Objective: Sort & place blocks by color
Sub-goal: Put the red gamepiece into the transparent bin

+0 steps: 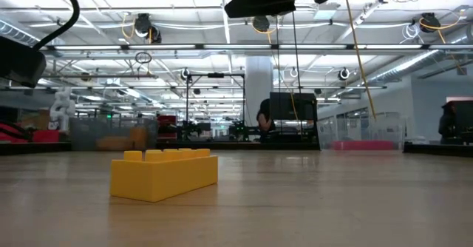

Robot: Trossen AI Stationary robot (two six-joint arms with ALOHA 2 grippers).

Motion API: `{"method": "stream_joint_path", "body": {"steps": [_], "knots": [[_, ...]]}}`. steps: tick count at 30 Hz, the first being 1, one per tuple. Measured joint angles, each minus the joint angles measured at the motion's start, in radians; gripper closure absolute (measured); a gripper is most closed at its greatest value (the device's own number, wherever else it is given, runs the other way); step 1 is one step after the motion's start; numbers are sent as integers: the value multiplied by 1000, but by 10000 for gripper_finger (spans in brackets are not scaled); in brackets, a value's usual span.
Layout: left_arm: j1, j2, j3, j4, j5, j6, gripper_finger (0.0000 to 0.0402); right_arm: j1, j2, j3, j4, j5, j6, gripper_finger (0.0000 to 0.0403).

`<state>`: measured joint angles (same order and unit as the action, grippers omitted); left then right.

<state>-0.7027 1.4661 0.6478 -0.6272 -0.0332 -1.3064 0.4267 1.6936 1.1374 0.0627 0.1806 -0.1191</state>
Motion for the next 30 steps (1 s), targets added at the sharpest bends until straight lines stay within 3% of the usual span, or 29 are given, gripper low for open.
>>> {"method": "stream_joint_path", "body": {"steps": [4,7,12,19,24,30], "knots": [[13,-35,-4,8,-13,45,259,0,0,0,0,0,1,232],[50,-89,-9,3,-144,91,259,-4,0,0,0,1,-9,232],[125,-206,-7,78,-240,207,259,-18,0,0,-1,17,-26,232],[217,-317,-4,404,-364,522,259,-21,-19,-1,-6,227,-33,232],[265,-302,-2,746,-374,760,259,-17,-33,-1,82,266,-112,232],[311,-205,-2,867,-309,814,253,-13,-32,-10,98,267,-162,232]]}}
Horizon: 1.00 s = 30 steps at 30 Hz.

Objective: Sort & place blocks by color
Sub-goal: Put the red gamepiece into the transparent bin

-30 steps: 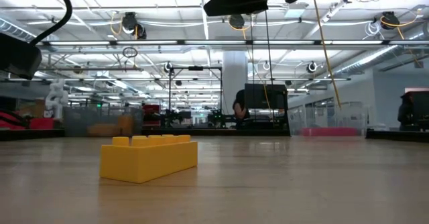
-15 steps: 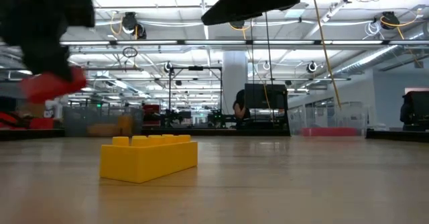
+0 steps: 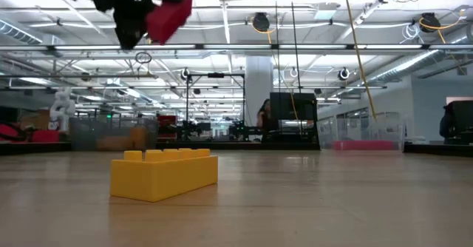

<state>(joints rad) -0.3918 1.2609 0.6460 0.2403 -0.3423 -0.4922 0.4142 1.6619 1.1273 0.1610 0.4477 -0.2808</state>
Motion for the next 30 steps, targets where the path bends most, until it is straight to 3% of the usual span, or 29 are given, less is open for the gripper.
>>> {"method": "stream_joint_path", "body": {"steps": [6,8,13,15,20,30], "knots": [[30,108,-1,163,12,38,246,-7,1,-38,35,8,31,232],[35,128,-1,216,60,56,245,-7,1,-43,29,56,28,232],[37,135,0,90,202,-4,247,16,0,-44,25,127,-74,232],[37,136,-1,64,244,-22,251,21,0,-44,29,75,-95,232],[38,134,0,108,375,-69,254,5,0,-68,70,-198,-62,232],[72,134,0,82,428,-87,255,-15,0,-189,345,-208,-177,224]]}}
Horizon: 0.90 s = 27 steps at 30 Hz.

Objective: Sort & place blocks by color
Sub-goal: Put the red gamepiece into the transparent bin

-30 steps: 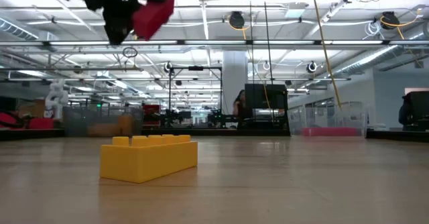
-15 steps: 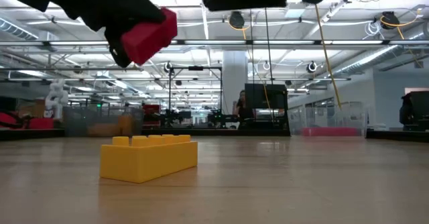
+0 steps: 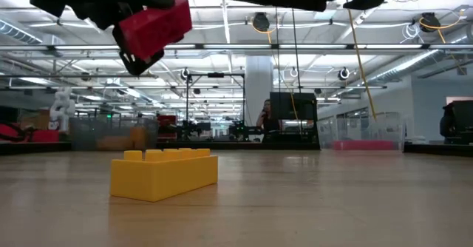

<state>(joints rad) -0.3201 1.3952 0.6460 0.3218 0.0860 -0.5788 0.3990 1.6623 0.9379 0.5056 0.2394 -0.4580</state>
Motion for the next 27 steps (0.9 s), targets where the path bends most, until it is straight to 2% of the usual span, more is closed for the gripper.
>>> {"method": "stream_joint_path", "body": {"steps": [5,9,13,20,27], "knots": [[17,8,0,16,1,-2,256,-27,1,0,12,-3,-5,194],[17,50,26,67,40,6,256,-46,31,0,70,-14,-64,170],[17,133,128,-47,64,29,256,-55,59,0,125,-63,-85,156],[17,240,291,-183,112,91,247,-43,78,-2,112,-141,-81,160],[19,257,335,-202,129,120,244,-35,76,-2,110,-145,-83,176]]}}
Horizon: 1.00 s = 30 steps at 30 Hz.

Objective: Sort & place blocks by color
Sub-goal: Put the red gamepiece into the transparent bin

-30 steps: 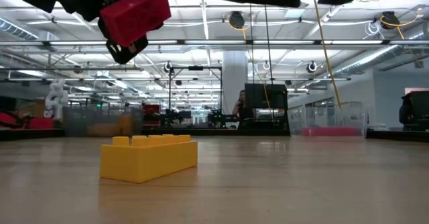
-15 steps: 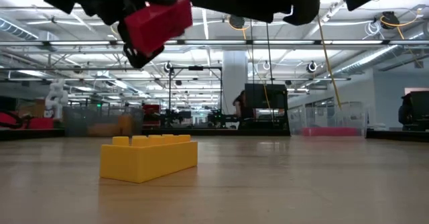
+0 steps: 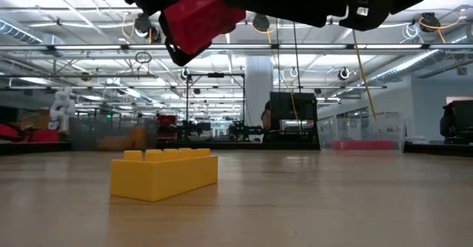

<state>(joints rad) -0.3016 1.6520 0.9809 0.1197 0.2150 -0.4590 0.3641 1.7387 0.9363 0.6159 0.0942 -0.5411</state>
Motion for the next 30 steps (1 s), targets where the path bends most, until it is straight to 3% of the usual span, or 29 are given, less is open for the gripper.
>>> {"method": "stream_joint_path", "body": {"steps": [8,15,18,23,30], "knots": [[12,0,18,-32,24,20,244,-1,0,2,-15,14,-27,216],[17,0,18,-18,20,38,226,4,-1,3,-27,13,-100,329],[27,-2,18,-25,9,40,227,4,-1,3,-31,19,-114,328],[52,-55,18,-117,-27,45,223,3,-9,5,-64,117,-114,328],[21,-150,19,-249,-276,67,221,5,-46,8,-140,314,-110,328]]}}
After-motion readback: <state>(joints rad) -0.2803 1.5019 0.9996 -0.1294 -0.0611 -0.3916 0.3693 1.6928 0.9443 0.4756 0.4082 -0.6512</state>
